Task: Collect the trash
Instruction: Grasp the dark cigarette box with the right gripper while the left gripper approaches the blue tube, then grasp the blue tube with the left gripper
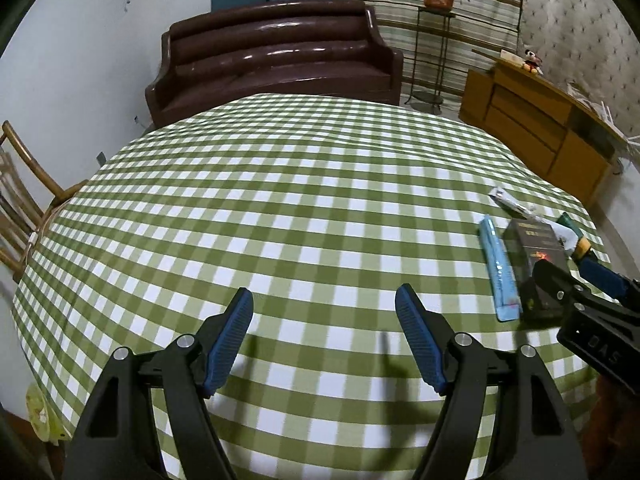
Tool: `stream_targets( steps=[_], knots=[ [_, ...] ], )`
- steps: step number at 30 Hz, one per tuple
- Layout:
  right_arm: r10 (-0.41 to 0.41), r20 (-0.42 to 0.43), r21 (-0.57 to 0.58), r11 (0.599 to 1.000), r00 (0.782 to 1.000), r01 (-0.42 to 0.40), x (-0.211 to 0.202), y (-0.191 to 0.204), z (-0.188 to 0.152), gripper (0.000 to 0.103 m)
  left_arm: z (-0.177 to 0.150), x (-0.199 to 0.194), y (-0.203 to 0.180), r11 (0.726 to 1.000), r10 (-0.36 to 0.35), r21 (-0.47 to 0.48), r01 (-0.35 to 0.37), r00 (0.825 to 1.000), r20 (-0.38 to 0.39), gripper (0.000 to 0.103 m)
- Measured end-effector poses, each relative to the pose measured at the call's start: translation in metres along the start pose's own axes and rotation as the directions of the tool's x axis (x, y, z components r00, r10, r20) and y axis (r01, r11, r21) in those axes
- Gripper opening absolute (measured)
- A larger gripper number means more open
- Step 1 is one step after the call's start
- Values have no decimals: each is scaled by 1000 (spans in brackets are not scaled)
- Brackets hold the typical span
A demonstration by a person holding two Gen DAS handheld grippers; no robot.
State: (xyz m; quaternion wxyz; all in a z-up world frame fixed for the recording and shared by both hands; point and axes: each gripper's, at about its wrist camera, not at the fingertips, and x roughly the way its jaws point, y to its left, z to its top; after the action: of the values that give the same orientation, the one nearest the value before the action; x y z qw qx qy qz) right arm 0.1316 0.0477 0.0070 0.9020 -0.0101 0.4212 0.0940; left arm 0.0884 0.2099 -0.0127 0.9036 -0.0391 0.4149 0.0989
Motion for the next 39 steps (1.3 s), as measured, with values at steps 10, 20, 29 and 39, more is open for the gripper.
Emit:
stream_targets(
  steps=[10, 20, 29, 39],
  knots=[
    [-37, -55, -22, 999, 998, 36, 18, 14, 1, 56, 0, 8, 2, 999, -32, -9, 32, 999, -14, 73],
    [-39, 16, -39, 998, 999, 39, -8, 8, -7, 55, 0, 5, -19, 998, -61, 8, 61, 998, -16, 73],
    [-59, 59, 19, 998, 996, 58, -37, -35, -17, 55, 1, 5, -62, 992, -112, 57, 113, 993, -24, 73],
    [-91, 62, 96, 992, 994, 85, -47, -94, -32, 55, 10, 30, -99, 984, -135, 106, 143, 987, -85, 63]
  ],
)
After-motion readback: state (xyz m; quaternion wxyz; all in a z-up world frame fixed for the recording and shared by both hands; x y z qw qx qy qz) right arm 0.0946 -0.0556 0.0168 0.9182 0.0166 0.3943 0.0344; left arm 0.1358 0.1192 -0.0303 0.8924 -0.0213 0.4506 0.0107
